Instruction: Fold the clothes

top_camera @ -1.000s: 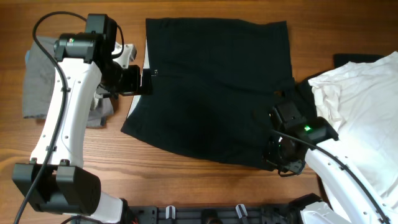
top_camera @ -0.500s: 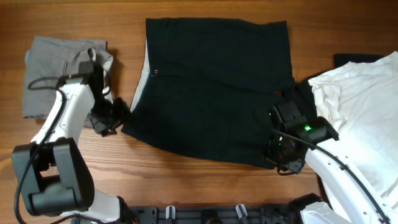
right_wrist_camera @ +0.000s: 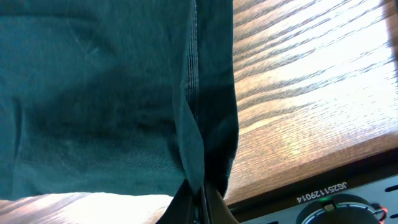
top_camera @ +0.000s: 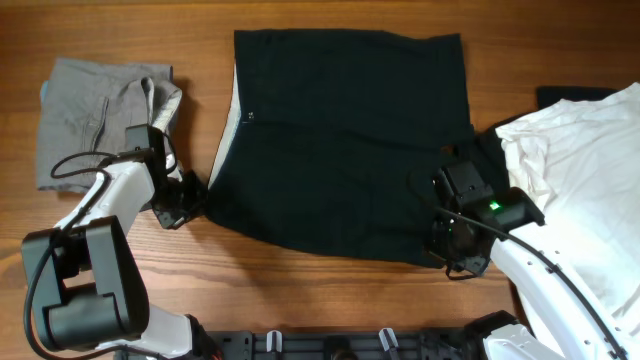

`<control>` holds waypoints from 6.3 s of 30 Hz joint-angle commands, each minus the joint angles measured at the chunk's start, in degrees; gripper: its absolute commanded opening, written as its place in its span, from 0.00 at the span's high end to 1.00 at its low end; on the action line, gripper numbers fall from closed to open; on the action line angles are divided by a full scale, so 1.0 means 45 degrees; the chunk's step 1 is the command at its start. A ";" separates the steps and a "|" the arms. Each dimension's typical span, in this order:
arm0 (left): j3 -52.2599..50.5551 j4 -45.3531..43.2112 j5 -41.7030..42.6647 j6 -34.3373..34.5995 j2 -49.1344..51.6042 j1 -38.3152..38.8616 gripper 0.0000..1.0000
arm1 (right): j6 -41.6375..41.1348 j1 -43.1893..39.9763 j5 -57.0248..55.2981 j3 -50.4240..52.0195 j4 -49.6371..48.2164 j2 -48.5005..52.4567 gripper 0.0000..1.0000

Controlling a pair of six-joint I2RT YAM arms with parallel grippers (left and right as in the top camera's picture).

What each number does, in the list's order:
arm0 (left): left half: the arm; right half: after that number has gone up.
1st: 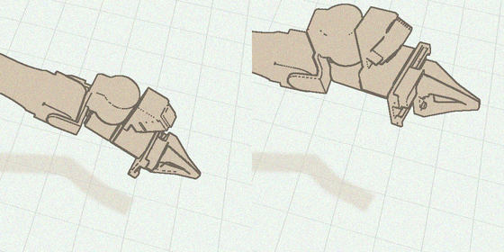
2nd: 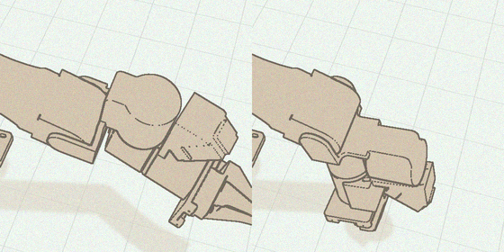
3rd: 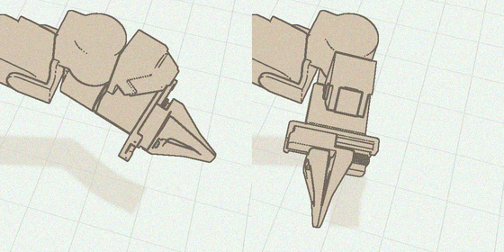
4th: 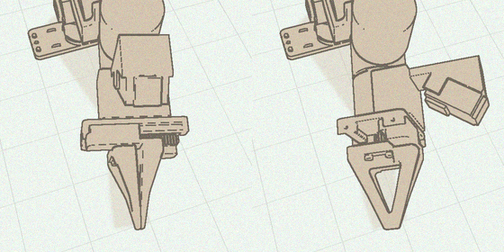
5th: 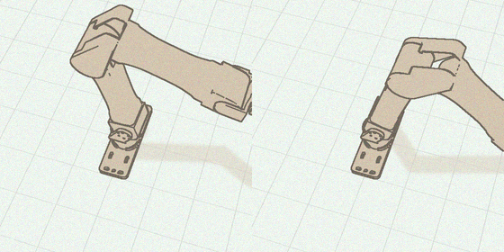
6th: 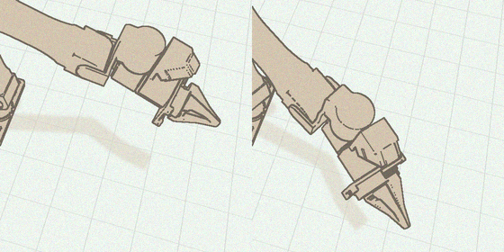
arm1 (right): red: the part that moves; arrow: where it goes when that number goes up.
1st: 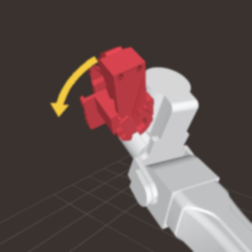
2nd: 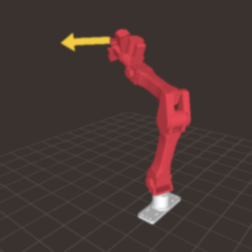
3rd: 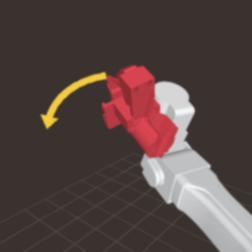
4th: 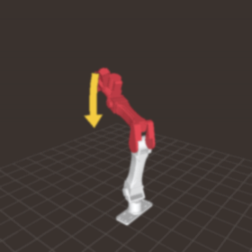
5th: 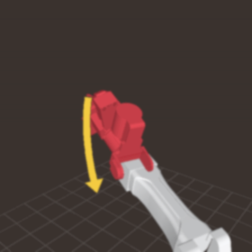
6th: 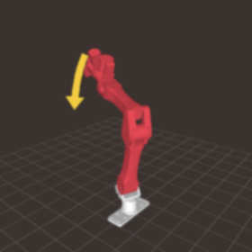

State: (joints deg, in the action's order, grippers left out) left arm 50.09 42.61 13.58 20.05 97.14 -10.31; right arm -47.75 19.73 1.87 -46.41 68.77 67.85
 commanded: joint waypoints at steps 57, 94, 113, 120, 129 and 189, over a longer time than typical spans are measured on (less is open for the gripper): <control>0.4201 0.2467 -0.0466 -0.0763 -0.2225 0.0015 0.36 | 0.9962 -0.3347 0.3332 -0.9845 -0.1710 0.9627 0.15; 0.4177 0.2875 -0.0617 -0.1132 -0.2225 0.1409 0.29 | 0.6280 -0.3512 0.3541 -0.6436 -1.4362 0.9350 0.44; 0.2006 -0.1588 0.0291 -0.1753 -0.1991 0.1666 0.91 | 0.5221 -0.3376 0.2152 -0.3361 -0.5056 0.8272 0.96; 0.1778 -0.3036 0.0355 -0.2511 -0.0554 0.2283 0.87 | 0.4114 -0.3419 0.2278 -0.0670 -0.5785 0.8310 0.96; 0.2273 0.0602 0.0010 -0.2370 -0.1826 -0.0389 0.27 | 0.5095 -0.3468 0.2244 -0.1569 -0.5741 0.3347 0.96; 1.2055 0.9292 -0.0427 -0.4255 0.2142 0.0185 0.96 | 0.5100 -0.5566 0.2234 -0.1763 -0.5212 0.2463 0.89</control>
State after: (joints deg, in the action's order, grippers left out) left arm 94.94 80.90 17.47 -0.60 109.60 -9.65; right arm -26.44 -5.08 11.92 -52.95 45.19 85.76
